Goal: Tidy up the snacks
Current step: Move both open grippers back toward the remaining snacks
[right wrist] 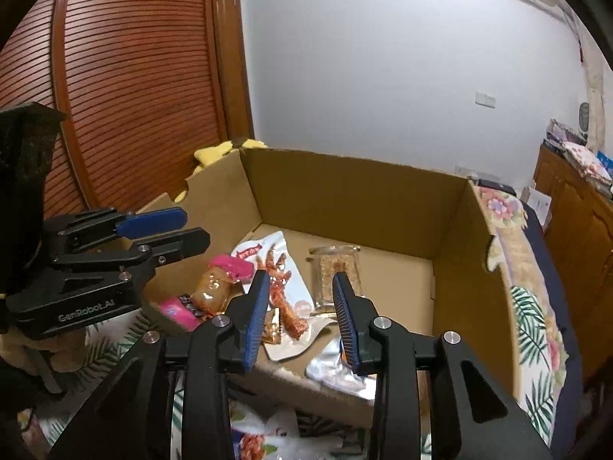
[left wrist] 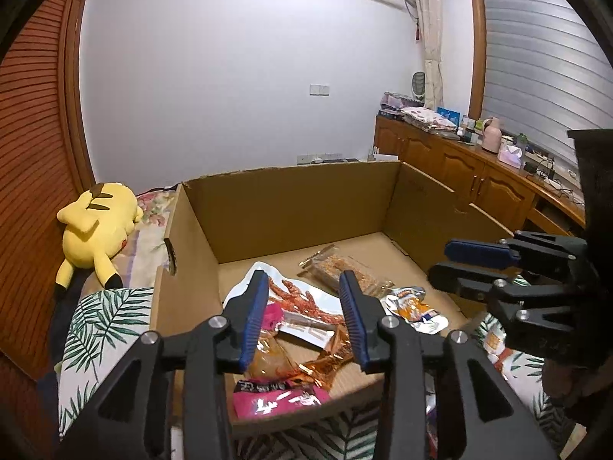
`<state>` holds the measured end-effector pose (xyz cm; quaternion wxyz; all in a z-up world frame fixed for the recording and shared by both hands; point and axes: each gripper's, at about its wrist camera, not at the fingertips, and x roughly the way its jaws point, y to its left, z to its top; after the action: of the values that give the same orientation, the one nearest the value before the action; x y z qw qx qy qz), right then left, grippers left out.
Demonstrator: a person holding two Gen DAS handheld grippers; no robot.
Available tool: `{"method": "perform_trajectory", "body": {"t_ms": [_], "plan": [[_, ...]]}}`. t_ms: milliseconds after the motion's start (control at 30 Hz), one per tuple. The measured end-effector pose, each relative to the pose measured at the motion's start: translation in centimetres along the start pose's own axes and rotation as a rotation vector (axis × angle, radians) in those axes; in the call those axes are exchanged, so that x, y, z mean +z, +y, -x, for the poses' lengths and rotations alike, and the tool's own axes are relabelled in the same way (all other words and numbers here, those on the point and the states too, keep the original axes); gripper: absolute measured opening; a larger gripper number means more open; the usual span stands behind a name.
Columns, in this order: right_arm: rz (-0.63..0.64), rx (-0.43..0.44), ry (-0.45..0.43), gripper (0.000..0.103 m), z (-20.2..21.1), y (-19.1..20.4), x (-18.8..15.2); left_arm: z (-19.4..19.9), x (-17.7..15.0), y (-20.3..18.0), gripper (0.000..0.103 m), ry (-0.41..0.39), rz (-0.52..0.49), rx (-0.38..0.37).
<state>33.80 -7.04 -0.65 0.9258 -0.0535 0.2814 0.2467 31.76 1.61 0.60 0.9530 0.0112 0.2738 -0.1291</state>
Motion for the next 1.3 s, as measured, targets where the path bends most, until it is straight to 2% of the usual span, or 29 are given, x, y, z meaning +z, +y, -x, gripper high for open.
{"method": "perform_trajectory", "body": {"t_ms": [300, 767, 1033, 1133, 1300], "plan": [[-0.027, -0.012, -0.028, 0.042, 6.9, 1.2, -3.1, 4.9, -1.5, -1.9, 0.045, -0.022, -0.020, -0.023], [-0.109, -0.073, 0.013, 0.045, 12.8, 0.5, -9.5, 10.0, -6.1, -5.5, 0.047, 0.033, 0.000, -0.062], [-0.118, -0.127, 0.003, 0.050, 14.1, -0.9, -12.3, 9.6, -9.2, -7.9, 0.047, 0.097, 0.053, -0.073], [-0.131, -0.136, 0.008, 0.057, 13.7, -1.6, -13.8, 9.0, -10.4, -9.3, 0.047, 0.140, 0.078, -0.103], [-0.146, -0.138, 0.042, 0.059, 12.8, -2.6, -15.3, 8.6, -11.6, -11.4, 0.047, 0.176, 0.091, -0.134]]}}
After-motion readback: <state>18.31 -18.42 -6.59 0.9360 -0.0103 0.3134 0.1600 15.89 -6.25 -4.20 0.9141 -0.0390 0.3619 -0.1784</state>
